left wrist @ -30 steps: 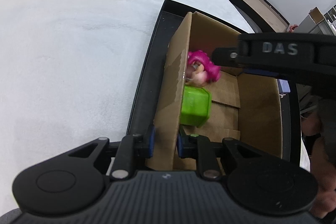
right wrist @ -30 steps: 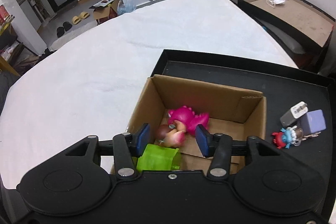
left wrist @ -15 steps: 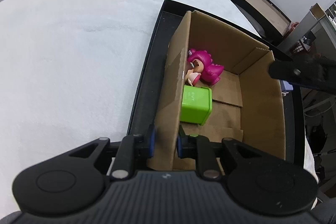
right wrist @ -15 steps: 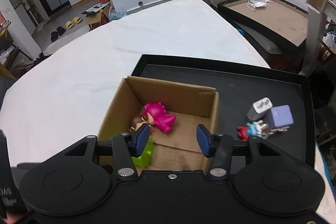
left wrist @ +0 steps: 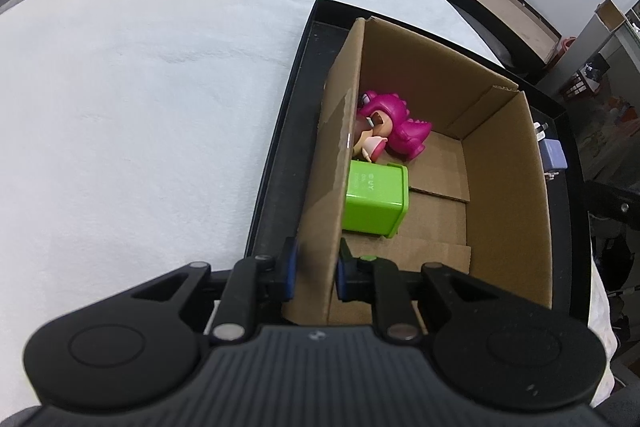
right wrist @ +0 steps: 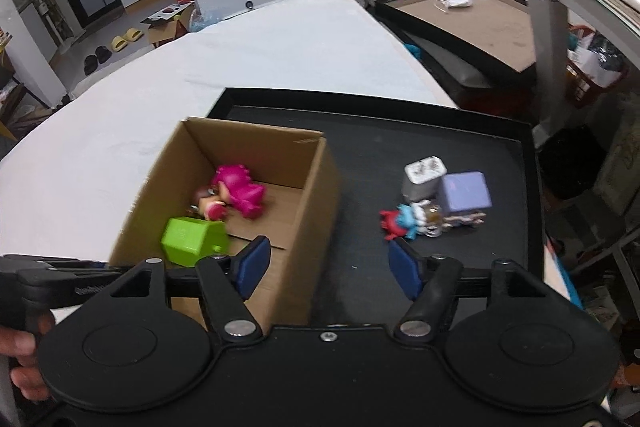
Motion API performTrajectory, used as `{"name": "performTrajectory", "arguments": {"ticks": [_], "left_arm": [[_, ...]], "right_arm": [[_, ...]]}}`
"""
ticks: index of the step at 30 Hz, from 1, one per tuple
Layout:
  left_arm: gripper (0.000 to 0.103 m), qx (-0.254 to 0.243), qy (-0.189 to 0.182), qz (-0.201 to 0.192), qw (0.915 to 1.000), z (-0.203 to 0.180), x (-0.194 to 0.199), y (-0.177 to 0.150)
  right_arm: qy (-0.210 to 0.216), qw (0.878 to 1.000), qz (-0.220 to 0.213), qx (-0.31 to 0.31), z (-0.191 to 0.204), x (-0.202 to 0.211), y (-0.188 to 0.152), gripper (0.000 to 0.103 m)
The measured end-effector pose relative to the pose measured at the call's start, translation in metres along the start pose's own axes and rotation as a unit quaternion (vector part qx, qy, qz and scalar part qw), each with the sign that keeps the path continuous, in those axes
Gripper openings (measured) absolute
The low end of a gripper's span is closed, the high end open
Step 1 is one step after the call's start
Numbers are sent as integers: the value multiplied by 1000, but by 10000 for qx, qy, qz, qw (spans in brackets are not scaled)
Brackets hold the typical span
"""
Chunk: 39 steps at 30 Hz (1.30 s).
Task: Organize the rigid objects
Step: 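Move the right tool back to the lavender toy car on the tray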
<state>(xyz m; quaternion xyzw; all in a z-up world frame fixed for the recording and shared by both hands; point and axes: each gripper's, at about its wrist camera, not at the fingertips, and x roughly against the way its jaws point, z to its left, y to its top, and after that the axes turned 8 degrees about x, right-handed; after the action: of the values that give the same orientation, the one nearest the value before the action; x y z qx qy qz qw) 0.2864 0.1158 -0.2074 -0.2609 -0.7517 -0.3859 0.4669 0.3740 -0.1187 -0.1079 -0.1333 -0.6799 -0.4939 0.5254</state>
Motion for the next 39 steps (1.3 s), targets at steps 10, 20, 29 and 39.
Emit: {"name": "performTrajectory", "arguments": {"ticks": [10, 20, 29, 39], "left_arm": [[18, -30, 126, -15, 9999, -2, -1, -2], [14, -98, 272, -48, 9996, -6, -1, -2], [14, -40, 329, -69, 9994, -7, -2, -1], [14, 17, 370, -50, 9993, -7, -3, 2]], "right_arm": [[-155, 9994, -153, -252, -43, -9, -24, 65], [84, 9983, -580, 12, -55, -26, -41, 66], [-85, 9970, -755, -117, -71, -47, -33, 66], [-366, 9965, -717, -207, -92, -75, -27, 64]]}}
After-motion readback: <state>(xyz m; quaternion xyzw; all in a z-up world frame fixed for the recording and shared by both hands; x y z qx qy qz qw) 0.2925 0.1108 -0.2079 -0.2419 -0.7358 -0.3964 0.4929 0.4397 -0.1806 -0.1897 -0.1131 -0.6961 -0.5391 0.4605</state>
